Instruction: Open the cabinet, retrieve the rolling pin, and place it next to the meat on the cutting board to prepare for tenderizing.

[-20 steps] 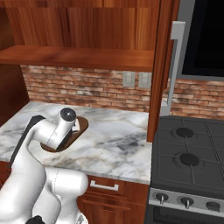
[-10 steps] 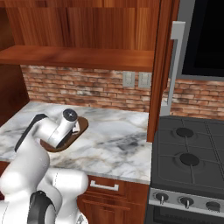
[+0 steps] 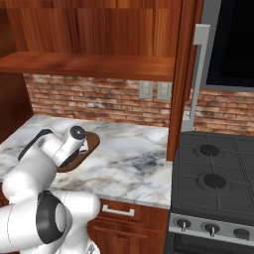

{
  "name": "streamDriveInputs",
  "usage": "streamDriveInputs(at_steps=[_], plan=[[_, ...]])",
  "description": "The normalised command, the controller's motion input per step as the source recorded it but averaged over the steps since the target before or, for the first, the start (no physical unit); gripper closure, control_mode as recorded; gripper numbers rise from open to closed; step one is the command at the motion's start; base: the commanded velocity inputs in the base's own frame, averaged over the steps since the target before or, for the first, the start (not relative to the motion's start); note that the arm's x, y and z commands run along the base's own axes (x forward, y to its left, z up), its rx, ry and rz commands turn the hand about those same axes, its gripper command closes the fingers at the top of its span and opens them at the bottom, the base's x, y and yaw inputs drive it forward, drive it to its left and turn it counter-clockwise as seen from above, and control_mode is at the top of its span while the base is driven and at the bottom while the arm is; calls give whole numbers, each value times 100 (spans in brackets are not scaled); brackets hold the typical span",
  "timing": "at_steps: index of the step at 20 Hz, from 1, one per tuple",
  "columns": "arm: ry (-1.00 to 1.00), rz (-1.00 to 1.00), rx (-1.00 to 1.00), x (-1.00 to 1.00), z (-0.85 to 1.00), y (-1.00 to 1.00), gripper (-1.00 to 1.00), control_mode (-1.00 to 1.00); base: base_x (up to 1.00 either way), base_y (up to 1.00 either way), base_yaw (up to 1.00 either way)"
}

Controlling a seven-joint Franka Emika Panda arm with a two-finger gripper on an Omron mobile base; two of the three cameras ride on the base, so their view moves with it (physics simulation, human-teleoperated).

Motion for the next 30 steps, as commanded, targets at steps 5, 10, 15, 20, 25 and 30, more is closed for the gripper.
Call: streamDriveInputs(at_steps=[5, 10, 15, 20, 25, 30], plan=[[0, 0, 0, 5, -19, 8, 100, -100, 0, 0, 0], [1, 1, 0, 0, -11, 5, -100, -100, 0, 0, 0], [-1, 0, 0, -5, 1, 0, -100, -100, 0, 0, 0], [0, 0, 0, -16, 19, 0, -100, -100, 0, 0, 0], [0, 0, 0, -10, 28, 0, -100, -100, 0, 0, 0], [0, 0, 0, 0, 40, 0, -100, -100, 0, 0, 0]])
